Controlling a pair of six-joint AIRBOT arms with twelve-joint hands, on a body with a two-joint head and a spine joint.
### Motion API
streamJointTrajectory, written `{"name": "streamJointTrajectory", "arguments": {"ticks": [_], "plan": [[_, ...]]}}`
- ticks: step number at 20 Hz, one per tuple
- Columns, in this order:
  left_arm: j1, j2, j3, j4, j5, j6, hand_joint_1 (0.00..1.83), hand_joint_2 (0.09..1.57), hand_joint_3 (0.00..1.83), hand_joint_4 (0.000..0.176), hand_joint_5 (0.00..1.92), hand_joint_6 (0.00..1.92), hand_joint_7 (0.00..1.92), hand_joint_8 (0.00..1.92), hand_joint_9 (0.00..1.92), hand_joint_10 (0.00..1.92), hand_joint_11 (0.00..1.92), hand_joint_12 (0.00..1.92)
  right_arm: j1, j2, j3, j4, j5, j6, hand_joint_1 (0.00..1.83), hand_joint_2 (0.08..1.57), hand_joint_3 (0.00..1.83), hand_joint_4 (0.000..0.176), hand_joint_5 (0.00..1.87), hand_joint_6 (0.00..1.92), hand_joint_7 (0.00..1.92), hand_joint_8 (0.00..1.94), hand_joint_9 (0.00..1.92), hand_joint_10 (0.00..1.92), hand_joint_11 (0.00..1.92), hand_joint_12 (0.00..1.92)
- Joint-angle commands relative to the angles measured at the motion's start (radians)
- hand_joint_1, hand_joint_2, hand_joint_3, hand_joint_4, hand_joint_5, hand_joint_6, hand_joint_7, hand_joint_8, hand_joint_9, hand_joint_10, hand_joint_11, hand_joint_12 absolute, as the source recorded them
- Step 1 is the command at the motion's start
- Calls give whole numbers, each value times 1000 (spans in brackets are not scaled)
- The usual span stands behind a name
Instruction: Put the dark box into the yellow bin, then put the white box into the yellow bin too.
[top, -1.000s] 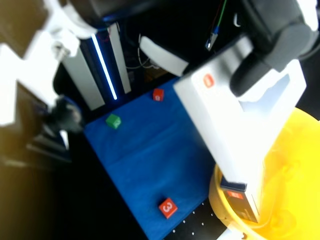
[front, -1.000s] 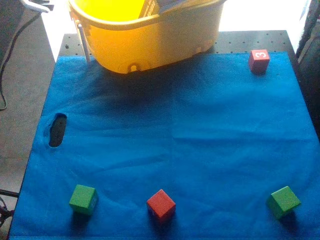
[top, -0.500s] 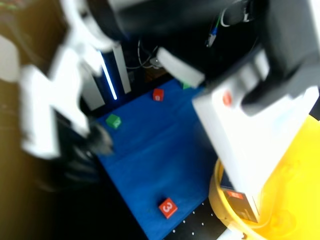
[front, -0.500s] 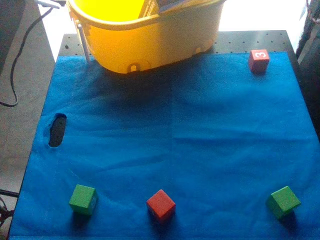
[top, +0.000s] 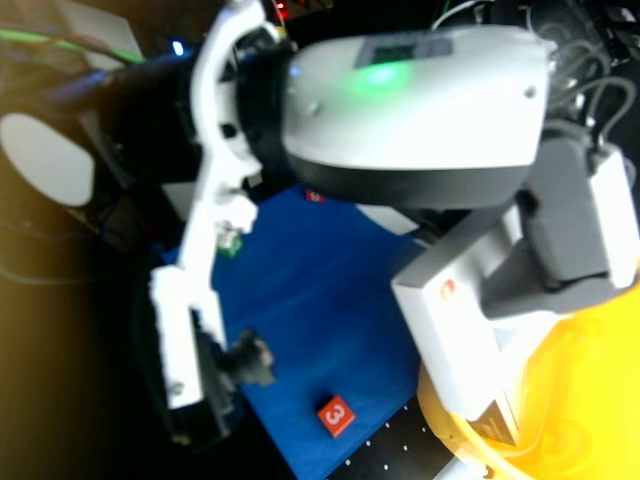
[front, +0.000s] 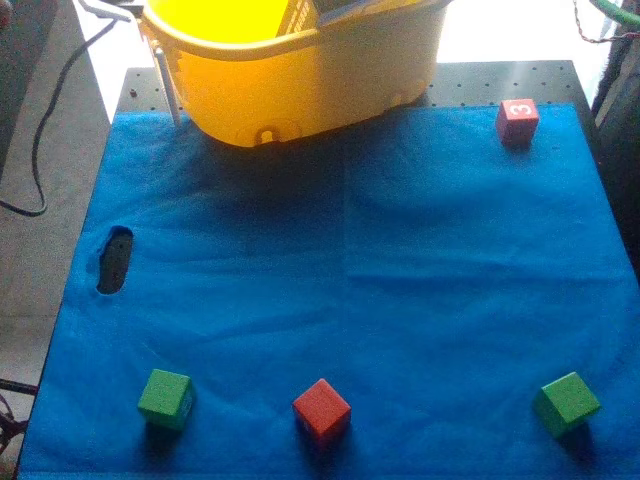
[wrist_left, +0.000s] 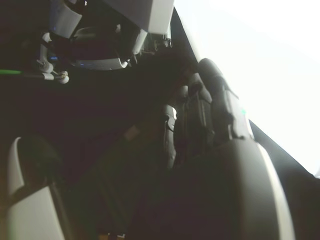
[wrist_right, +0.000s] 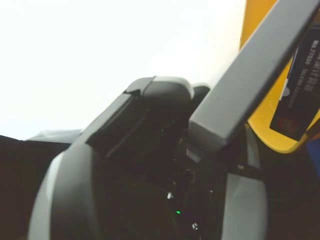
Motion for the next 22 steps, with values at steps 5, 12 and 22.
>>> {"name": "streamJointTrajectory", "arguments": {"ticks": [5,12,22], "plan": [[-18,-2,-1,-47,-99,-8,816,776,0,142,243,2,221,2,248,7,0,568,11,-2,1,10,112,2,934,853,4,139,265,0,486,0,487,0,291,215],[-9,-2,-1,-48,-95,-10,808,823,1,144,242,0,237,1,231,1,0,659,11,22,-30,9,112,3,903,827,0,149,267,1,481,3,399,7,145,135],[109,9,16,-136,-108,-11,807,846,0,142,173,5,169,2,192,0,0,560,-18,162,-158,9,137,4,894,800,6,88,124,0,405,0,380,0,207,138]]}}
